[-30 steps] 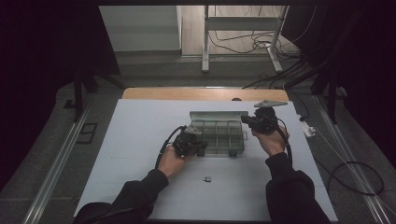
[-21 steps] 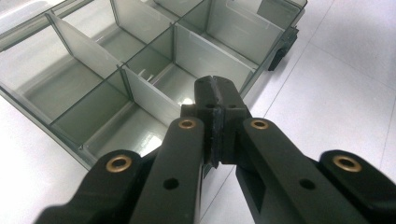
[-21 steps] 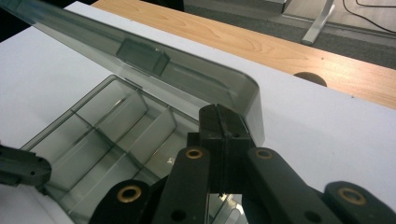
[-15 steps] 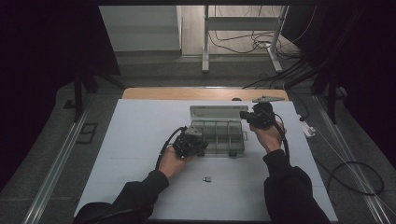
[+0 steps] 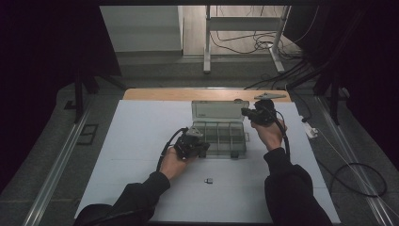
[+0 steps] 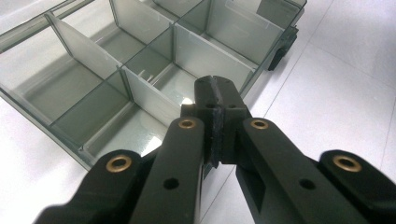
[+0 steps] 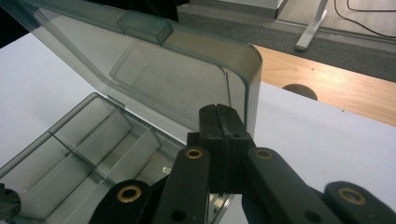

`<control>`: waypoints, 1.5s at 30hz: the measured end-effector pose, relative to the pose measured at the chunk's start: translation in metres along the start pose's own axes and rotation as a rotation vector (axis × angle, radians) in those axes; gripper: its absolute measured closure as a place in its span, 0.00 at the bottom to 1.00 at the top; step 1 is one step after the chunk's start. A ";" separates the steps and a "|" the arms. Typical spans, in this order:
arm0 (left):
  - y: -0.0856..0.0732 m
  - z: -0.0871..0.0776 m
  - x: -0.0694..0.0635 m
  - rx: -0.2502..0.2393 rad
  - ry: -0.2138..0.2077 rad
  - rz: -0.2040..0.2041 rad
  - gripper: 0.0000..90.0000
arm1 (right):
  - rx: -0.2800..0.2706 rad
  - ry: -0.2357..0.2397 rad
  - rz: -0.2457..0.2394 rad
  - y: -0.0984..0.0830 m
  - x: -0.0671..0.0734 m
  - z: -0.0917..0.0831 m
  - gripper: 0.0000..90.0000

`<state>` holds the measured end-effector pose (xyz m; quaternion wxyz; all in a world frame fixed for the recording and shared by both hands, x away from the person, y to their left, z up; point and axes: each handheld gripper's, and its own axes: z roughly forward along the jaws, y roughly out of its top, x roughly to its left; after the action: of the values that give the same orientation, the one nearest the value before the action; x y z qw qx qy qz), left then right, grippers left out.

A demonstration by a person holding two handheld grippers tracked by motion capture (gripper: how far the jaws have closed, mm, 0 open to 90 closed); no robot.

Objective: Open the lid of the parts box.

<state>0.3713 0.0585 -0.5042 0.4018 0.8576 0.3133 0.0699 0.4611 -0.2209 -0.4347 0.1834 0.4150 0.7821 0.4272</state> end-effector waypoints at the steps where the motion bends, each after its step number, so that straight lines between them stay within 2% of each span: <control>1: 0.000 0.000 0.000 0.001 0.000 0.000 0.99 | 0.002 -0.001 0.000 0.000 -0.001 0.001 0.99; 45: 0.001 0.000 0.000 0.006 -0.003 0.012 0.99 | 0.012 -0.043 0.023 0.013 -0.021 0.033 0.99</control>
<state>0.3719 0.0585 -0.5037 0.3993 0.8608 0.3077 0.0699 0.5007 -0.2170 -0.4437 0.1927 0.4342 0.7758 0.4154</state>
